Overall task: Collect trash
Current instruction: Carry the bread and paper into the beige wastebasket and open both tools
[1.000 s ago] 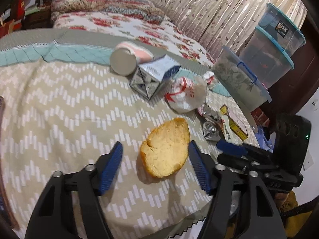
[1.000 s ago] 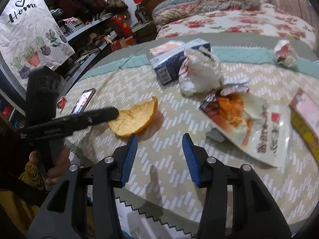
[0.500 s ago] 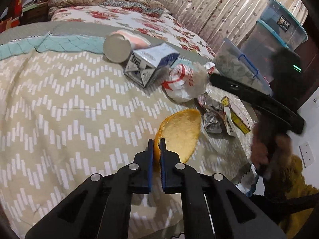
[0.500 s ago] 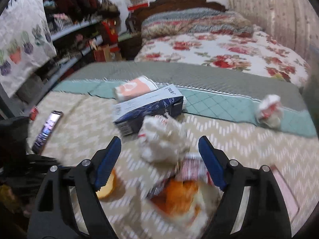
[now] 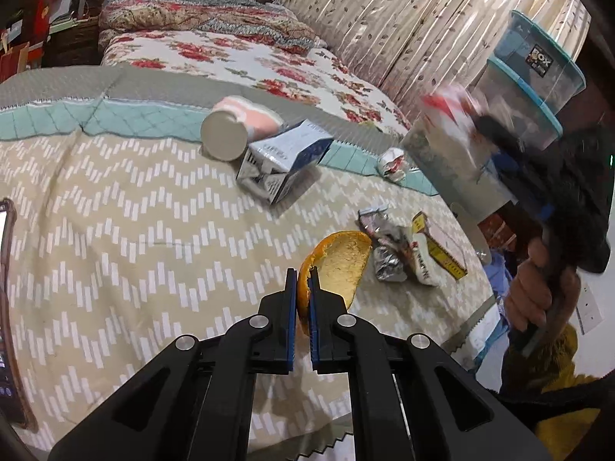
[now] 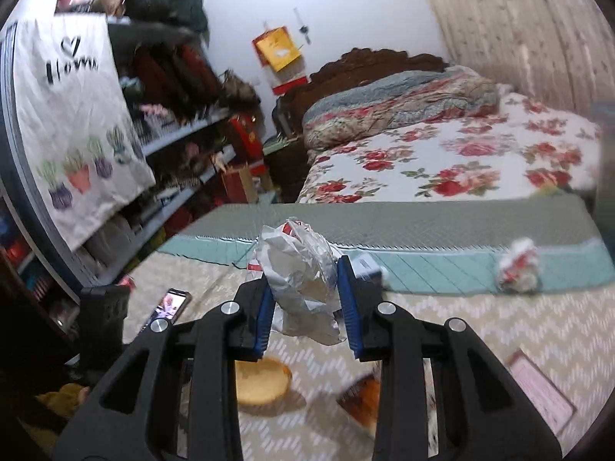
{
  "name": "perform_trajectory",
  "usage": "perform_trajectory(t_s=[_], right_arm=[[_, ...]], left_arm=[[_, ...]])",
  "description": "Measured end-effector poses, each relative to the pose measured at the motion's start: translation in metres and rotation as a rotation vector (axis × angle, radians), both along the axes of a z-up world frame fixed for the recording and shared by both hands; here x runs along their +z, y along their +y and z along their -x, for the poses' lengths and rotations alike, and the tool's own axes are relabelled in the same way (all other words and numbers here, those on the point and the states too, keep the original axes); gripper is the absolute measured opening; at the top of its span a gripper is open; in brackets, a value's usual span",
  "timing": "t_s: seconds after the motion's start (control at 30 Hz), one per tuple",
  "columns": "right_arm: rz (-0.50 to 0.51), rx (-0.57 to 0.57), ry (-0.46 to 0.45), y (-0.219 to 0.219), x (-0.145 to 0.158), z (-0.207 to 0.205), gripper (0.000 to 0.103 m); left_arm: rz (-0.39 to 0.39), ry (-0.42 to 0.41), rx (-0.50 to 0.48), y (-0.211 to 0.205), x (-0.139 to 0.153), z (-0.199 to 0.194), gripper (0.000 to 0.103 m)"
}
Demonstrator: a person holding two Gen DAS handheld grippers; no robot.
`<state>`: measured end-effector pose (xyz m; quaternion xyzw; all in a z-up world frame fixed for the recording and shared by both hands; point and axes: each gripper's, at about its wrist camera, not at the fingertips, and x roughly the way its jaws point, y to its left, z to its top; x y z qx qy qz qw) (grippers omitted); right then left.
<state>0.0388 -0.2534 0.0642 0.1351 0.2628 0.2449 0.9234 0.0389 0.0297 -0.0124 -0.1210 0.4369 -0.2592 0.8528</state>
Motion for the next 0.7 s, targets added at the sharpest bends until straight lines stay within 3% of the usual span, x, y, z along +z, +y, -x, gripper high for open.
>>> perform_trajectory(t_s=[0.23, 0.4, 0.7], right_arm=[[-0.001, -0.174, 0.087, -0.054, -0.032, 0.047, 0.033], [-0.024, -0.300, 0.150, -0.098, -0.061, 0.072, 0.033], [-0.071, -0.537, 0.113, -0.197, -0.076, 0.116, 0.033]], left_arm=[[0.017, -0.040, -0.045, -0.020, 0.023, -0.001, 0.005], [-0.003, -0.075, -0.131, -0.067, 0.043, -0.010, 0.005], [-0.045, -0.148, -0.374, -0.230, 0.073, -0.032, 0.005]])
